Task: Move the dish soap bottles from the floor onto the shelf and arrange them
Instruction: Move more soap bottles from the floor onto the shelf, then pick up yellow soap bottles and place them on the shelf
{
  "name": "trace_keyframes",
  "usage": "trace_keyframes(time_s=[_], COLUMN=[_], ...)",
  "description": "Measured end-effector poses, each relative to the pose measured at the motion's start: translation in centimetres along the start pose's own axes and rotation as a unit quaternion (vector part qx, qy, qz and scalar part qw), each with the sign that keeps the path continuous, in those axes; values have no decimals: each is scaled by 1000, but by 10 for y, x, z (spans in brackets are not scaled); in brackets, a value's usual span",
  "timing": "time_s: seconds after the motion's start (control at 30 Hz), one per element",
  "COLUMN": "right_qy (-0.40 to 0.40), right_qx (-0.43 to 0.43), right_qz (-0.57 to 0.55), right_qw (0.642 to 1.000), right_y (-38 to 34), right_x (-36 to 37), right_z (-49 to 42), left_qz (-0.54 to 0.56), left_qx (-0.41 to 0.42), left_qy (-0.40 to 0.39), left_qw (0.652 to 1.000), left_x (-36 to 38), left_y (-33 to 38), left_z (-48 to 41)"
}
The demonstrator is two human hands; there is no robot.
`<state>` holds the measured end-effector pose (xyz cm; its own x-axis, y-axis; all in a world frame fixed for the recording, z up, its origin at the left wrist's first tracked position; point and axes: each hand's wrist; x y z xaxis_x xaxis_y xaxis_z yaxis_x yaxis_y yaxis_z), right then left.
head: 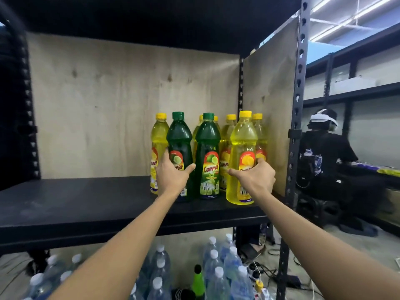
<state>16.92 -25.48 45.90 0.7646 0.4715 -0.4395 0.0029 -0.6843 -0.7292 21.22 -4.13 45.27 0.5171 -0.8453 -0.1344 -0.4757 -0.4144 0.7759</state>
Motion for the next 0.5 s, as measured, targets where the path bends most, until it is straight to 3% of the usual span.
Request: trace_keyframes(time_s=[0.2, 0.3, 0.37, 0.43, 0.5], right_qy=[-31, -77, -35, 7, -33], right_qx=[-33, -4, 7, -28, -67], right_qz=[46, 86, 98, 92, 87], right_qw=[998, 993, 995, 995, 993], right_y=[5, 8, 16, 31, 57], right_x=[4, -3, -11, -15, -11], right_z=[6, 24, 52, 94, 147], left_qz=[-30, -113, -121, -69, 12], left_qx=[10, -17, -27, 10, 79], left_qy=[-43, -81, -99, -67, 7], left_qw=[999, 990, 987, 995, 997], left_x=[-3, -19, -44, -74, -103], left_y=[-4, 1, 4, -1, -17], left_z=[6, 17, 36, 71, 123])
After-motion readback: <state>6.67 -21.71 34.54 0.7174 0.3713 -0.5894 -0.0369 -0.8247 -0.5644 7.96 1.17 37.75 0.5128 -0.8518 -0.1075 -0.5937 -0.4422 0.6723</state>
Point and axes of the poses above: each hand's wrist, its own z-axis away from the middle knuckle, its own x-axis out of the palm, y = z × x, and after that the axes turned 10 degrees about z, right-handed
